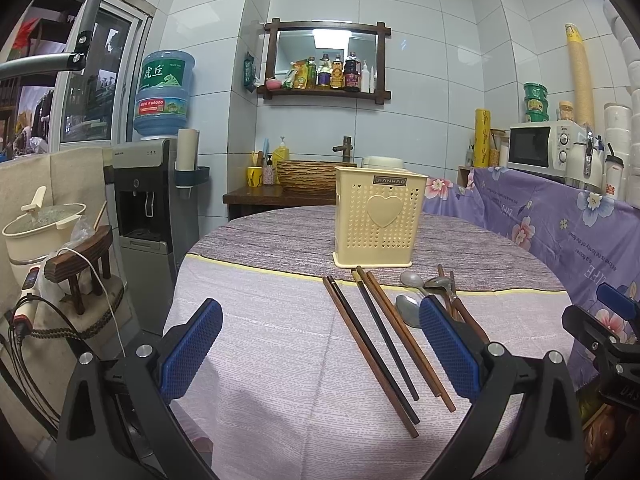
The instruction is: Organize utensils
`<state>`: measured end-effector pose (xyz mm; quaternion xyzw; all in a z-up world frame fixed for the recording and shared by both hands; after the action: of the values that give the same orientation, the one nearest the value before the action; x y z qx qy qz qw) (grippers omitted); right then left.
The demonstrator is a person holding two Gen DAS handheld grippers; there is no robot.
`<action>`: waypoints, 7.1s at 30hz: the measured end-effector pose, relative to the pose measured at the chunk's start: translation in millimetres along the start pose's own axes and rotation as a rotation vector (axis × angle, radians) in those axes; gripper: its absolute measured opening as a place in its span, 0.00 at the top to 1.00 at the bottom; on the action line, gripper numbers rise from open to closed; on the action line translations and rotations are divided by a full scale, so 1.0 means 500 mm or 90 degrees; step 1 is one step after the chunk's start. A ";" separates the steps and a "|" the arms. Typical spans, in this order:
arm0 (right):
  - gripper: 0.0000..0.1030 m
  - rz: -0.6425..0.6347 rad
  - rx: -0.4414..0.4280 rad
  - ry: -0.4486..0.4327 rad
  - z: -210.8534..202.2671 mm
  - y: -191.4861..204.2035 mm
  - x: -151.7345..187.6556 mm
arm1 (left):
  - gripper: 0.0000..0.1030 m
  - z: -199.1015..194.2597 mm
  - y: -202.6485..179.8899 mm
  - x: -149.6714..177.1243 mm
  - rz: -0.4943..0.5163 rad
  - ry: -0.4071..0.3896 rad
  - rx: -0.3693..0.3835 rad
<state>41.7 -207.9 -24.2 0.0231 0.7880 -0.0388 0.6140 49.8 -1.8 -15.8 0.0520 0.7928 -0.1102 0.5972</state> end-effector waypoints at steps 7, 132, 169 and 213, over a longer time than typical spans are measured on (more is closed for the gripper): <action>0.05 0.001 0.000 0.001 0.000 0.000 0.000 | 0.05 0.001 0.002 0.001 -0.001 0.002 -0.001; 0.64 -0.072 -0.149 0.360 0.492 0.197 -0.122 | 0.92 0.392 0.128 -0.061 -0.119 0.374 0.080; 0.65 -0.037 -0.213 0.177 0.368 0.121 -0.445 | 0.93 0.206 0.130 -0.466 -0.028 0.064 0.113; 0.25 -0.016 -0.133 0.171 0.551 0.168 -0.370 | 0.45 0.420 0.109 -0.384 -0.113 0.093 0.150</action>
<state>360.0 -146.5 85.5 -0.0461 0.8628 0.0392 0.5019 312.1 10.6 107.0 0.0590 0.8171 -0.2507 0.5158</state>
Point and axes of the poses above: each gripper's, at about its wrist camera, not at the fingertips, and z roughly the way its jaws point, y to its left, x to its underside, the point moved 5 cm from there along z, roughly the way its jaws point, and after that the axes turned 14 degrees about x, right-handed, at the moved point
